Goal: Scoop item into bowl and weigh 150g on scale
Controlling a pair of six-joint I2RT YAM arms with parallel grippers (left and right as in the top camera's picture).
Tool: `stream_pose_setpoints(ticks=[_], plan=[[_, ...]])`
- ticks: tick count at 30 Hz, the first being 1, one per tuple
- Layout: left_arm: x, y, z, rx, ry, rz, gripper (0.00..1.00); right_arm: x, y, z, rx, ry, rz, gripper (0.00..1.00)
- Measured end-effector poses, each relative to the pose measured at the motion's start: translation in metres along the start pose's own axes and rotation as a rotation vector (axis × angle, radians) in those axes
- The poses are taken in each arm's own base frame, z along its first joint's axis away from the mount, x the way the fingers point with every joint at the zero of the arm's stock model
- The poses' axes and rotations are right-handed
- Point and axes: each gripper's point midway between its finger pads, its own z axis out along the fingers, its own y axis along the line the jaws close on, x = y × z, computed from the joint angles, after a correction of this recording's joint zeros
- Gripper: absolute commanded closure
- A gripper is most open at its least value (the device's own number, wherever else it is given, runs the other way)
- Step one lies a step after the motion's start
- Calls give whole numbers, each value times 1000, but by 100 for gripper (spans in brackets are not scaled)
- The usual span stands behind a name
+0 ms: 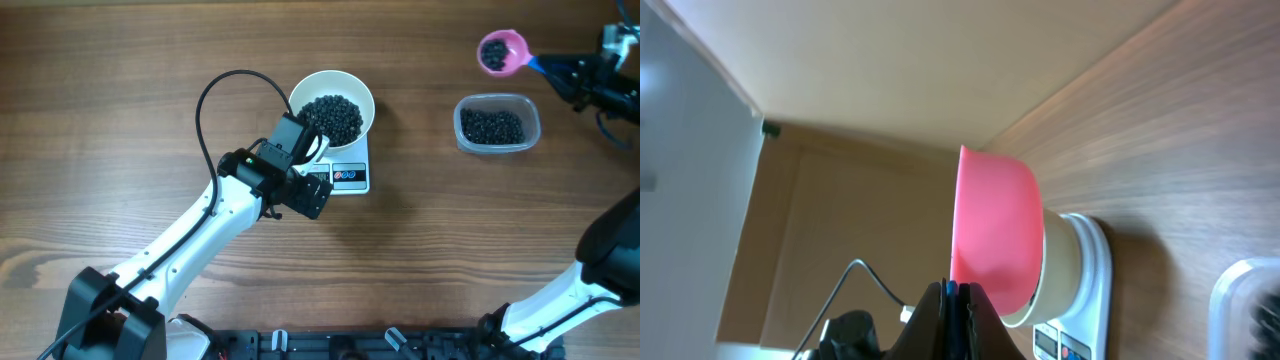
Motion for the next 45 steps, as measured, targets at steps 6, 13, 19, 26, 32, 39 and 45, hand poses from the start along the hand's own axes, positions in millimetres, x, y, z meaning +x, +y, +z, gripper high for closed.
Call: stream_pose_setpoints(ticks=[6,13,19,26,32,39,45], plan=[[0,0,0,0,0,0,0,5,-2,31,38,55,24,96],[0,0,0,0,0,0,0,37,7,113,70,206,-131,96],[0,0,0,0,0,0,0,94,5,189,148,375,-442,96],[0,0,0,0,0,0,0,121,-11,232,280,474,-860,96],[0,0,0,0,0,0,0,117,-7,243,374,489,-1087,96],[0,0,0,0,0,0,0,104,37,234,388,451,-1367,96],[0,0,0,0,0,0,0,108,41,236,353,454,-1360,96]])
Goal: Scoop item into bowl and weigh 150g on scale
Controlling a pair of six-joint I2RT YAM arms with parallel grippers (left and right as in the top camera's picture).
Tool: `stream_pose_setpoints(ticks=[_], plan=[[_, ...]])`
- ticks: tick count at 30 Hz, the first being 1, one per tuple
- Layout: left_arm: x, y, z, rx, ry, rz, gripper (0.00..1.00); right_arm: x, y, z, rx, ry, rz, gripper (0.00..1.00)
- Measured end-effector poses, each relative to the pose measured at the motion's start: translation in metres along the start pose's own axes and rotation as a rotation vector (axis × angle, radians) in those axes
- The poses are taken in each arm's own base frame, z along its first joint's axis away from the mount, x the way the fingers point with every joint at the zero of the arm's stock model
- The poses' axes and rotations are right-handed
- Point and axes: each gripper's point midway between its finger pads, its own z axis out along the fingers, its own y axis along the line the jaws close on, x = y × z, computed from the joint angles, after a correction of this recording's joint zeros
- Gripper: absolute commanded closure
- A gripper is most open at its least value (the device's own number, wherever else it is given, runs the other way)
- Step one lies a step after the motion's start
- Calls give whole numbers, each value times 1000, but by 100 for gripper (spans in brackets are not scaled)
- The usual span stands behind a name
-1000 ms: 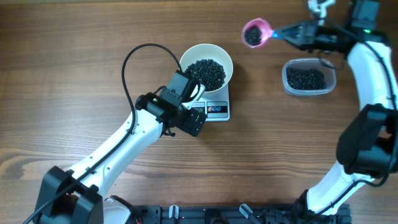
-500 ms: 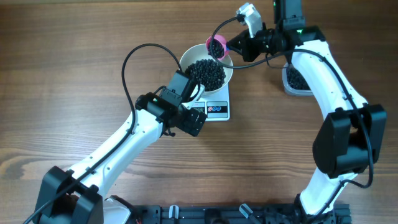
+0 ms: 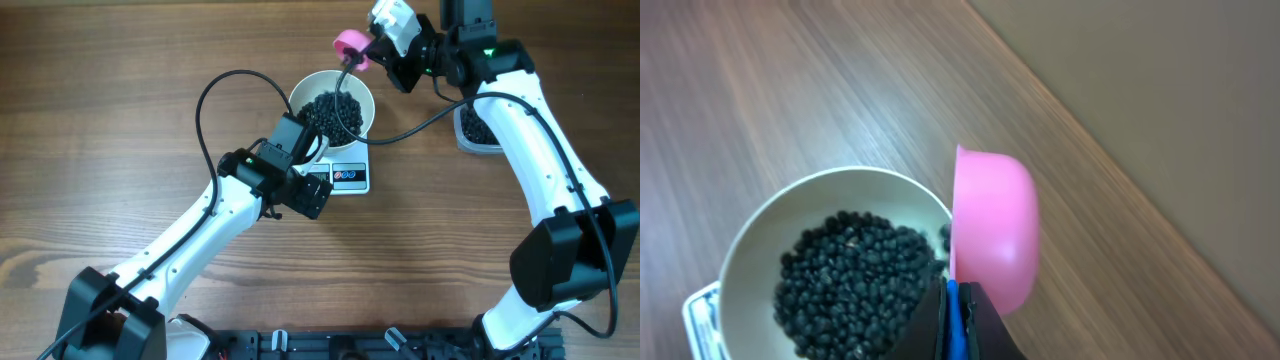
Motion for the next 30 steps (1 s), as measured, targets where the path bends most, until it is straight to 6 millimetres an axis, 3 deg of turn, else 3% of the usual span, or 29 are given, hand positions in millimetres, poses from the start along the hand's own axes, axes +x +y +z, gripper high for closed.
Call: stream_pose_setpoints(ticks=[10,30], plan=[[0,0,0,0,0,0,0,-6,-5,-27,-163,-133,384,96],[0,0,0,0,0,0,0,-9,-1,-28,-192,-144,411,96]])
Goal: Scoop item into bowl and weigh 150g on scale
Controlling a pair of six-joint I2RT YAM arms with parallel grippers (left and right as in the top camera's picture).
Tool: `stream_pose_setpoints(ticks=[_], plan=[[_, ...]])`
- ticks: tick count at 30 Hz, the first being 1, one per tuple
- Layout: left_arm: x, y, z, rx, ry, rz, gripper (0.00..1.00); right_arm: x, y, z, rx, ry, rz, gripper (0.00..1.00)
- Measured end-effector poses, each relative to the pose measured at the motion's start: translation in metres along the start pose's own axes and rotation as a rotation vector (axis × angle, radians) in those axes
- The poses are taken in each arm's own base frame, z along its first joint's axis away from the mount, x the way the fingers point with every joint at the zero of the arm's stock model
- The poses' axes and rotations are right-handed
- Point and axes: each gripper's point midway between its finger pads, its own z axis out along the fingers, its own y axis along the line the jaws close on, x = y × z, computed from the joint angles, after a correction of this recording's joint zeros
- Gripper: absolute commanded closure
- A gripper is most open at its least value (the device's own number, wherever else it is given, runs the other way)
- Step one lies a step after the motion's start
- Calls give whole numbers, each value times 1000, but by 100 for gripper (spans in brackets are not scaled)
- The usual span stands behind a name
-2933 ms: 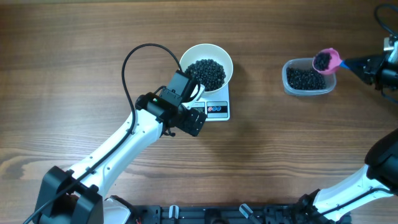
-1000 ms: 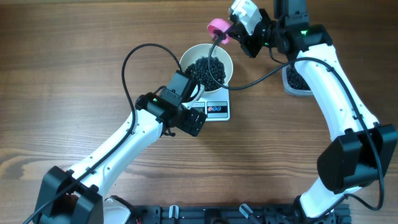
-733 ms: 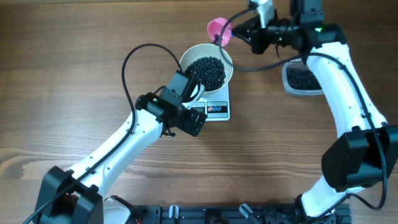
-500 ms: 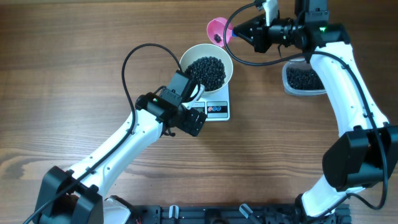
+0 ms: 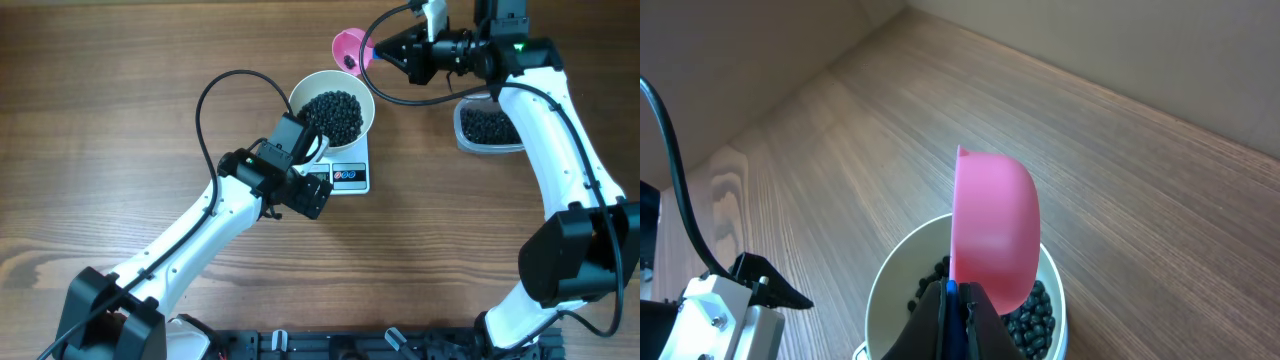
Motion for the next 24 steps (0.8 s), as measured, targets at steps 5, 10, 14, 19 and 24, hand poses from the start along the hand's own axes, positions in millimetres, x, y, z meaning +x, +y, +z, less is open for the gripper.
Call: stream_pose_setpoints(ticks=[5,10,14,19,24], plan=[[0,0,0,0,0,0,0,-2,0,0,2,-6,-13,96],[0,0,0,0,0,0,0,2,2,4,-8,6,-35,96],[0,0,0,0,0,0,0,30,3,25,-43,65,-33,96],[0,0,0,0,0,0,0,55,-6,49,2,152,-103,96],[0,0,0,0,0,0,0,69,-21,55,55,201,-162,96]])
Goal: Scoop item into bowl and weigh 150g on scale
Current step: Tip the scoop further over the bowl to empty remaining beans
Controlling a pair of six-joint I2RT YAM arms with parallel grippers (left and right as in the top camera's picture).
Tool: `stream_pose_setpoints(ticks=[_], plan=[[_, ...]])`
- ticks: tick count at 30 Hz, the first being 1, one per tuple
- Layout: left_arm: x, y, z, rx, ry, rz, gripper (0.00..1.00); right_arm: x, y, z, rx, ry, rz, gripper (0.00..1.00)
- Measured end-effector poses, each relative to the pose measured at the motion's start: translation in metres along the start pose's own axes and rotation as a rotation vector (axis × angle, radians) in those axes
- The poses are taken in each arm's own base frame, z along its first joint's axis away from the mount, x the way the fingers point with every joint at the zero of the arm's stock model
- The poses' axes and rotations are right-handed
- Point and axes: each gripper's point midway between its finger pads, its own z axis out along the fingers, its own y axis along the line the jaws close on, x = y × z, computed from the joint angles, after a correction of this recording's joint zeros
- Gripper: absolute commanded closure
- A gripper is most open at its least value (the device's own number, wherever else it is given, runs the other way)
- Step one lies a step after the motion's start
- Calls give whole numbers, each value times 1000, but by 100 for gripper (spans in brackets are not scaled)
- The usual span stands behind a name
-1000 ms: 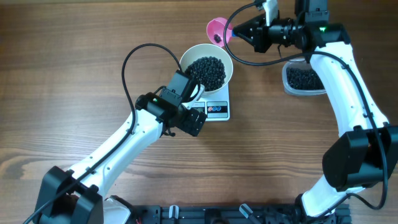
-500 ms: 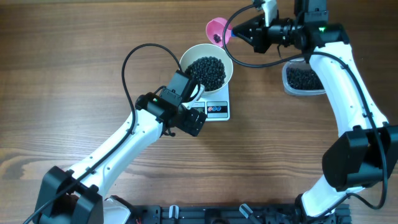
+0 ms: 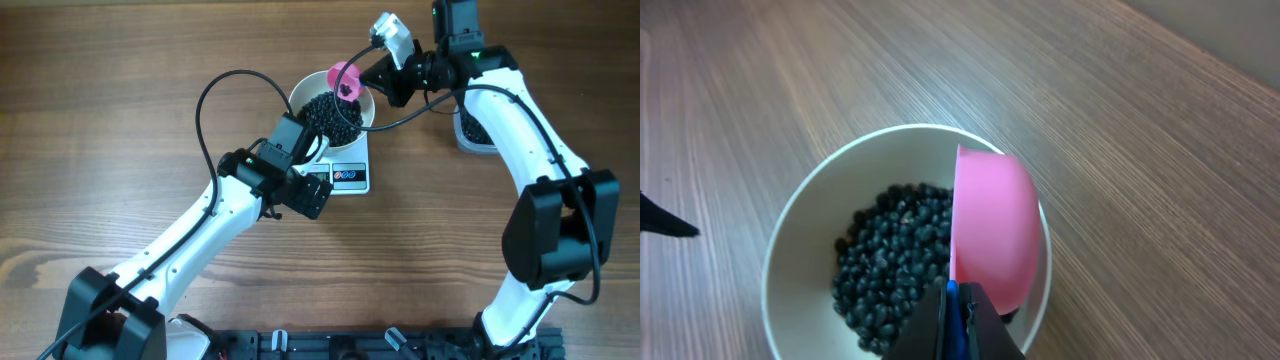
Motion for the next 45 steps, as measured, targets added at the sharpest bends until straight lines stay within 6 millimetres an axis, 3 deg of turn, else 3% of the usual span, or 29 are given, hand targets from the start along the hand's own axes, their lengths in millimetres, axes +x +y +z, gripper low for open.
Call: stream_pose_setpoints(ticks=[6,25,33,40,45], plan=[[0,0,0,0,0,0,0,16,-8,14,-4,36,-23,96],[0,0,0,0,0,0,0,18,4,28,16,94,-167,96],[0,0,0,0,0,0,0,34,17,26,-45,145,-119,96],[0,0,0,0,0,0,0,44,41,22,-156,165,-48,96],[0,0,0,0,0,0,0,38,55,20,-230,126,-6,96]])
